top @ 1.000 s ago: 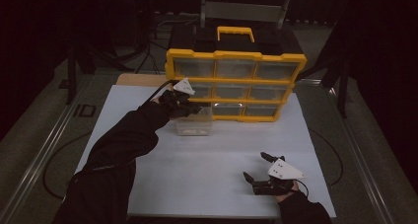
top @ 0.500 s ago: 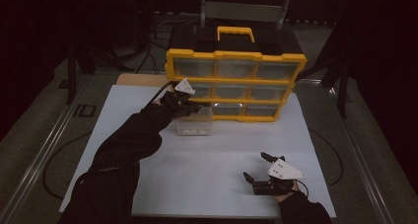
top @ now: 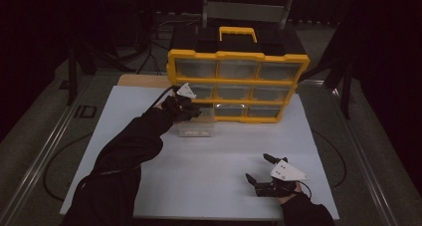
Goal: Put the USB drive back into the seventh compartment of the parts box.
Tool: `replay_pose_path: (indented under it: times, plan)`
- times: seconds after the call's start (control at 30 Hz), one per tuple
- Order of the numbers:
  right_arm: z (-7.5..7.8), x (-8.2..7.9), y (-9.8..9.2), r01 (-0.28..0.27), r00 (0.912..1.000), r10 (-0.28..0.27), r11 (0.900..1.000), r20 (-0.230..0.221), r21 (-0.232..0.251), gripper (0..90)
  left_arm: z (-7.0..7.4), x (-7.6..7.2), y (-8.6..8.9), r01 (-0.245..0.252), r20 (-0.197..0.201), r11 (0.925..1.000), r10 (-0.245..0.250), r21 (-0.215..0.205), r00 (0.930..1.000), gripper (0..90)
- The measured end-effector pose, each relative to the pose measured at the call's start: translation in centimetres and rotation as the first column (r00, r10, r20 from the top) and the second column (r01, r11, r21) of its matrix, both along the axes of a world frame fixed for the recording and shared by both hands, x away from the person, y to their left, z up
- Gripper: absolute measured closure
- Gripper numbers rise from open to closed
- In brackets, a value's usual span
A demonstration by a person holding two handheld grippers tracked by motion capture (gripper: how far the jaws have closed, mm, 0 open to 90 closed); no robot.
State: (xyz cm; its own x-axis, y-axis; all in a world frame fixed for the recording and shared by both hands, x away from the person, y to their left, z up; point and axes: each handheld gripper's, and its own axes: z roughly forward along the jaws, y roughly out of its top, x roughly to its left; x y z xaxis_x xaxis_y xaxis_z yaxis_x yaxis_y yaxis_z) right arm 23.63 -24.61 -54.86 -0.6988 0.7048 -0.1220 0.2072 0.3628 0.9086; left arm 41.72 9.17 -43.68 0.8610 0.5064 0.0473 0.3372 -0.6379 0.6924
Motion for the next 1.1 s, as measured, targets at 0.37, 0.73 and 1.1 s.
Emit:
replay_pose_path:
  times: [0.37, 0.73, 1.1]
  plan:
    - [-0.1, 0.0, 0.0, -0.002, 1.0000, 0.002, 1.000, -0.002, -0.002, 9.3, -1.0, 0.2, -0.7, 0.004, -0.018, 0.9989, -0.003, 0.047, 0.9998, 79.6]
    - [-0.1, 0.1, 0.0, -0.003, 1.0000, 0.003, 1.000, -0.005, -0.005, 9.3, -1.1, 0.5, -1.0, 0.000, -0.013, 0.9995, 0.001, 0.031, 0.9999, 78.5]
    - [-0.1, 0.1, 0.0, 0.000, 1.0000, 0.000, 1.000, -0.002, -0.007, 9.3, -0.2, 0.0, -0.8, -0.045, 0.016, 0.9987, 0.045, 0.024, 0.9989, 38.7]
